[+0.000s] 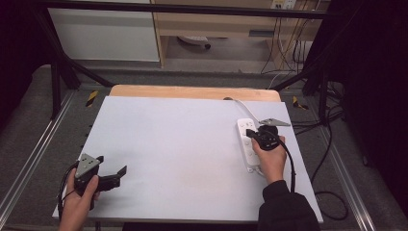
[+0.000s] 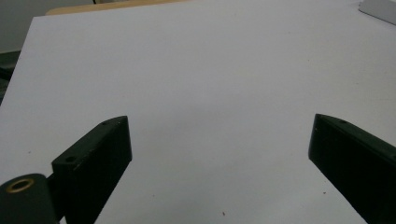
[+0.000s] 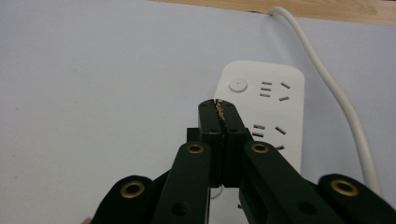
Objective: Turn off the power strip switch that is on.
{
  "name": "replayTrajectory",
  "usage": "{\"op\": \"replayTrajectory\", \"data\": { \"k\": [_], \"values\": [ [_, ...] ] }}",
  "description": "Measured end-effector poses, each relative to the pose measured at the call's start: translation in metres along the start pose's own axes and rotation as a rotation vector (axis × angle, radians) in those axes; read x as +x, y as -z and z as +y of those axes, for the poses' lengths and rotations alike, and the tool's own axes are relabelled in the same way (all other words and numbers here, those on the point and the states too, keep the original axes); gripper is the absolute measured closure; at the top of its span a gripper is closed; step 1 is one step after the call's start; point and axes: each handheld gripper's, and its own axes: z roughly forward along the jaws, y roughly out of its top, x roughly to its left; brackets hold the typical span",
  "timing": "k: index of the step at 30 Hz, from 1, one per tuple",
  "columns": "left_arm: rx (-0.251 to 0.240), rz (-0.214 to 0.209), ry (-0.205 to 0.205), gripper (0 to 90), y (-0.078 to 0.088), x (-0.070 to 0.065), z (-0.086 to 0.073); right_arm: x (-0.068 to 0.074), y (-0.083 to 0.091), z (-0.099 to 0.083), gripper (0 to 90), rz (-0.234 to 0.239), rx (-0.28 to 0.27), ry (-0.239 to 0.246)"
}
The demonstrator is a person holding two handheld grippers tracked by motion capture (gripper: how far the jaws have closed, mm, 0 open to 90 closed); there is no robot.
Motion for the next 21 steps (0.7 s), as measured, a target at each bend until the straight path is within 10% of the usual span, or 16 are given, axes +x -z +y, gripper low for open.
{"op": "replayTrajectory", "data": {
  "k": [21],
  "values": [
    [-0.012, -0.004, 0.003, 5.9, 0.0029, -0.0001, 0.0009, 0.0037, 0.0002, -0.0088, 90.0, -0.022, 0.052, 0.032]
  ]
}}
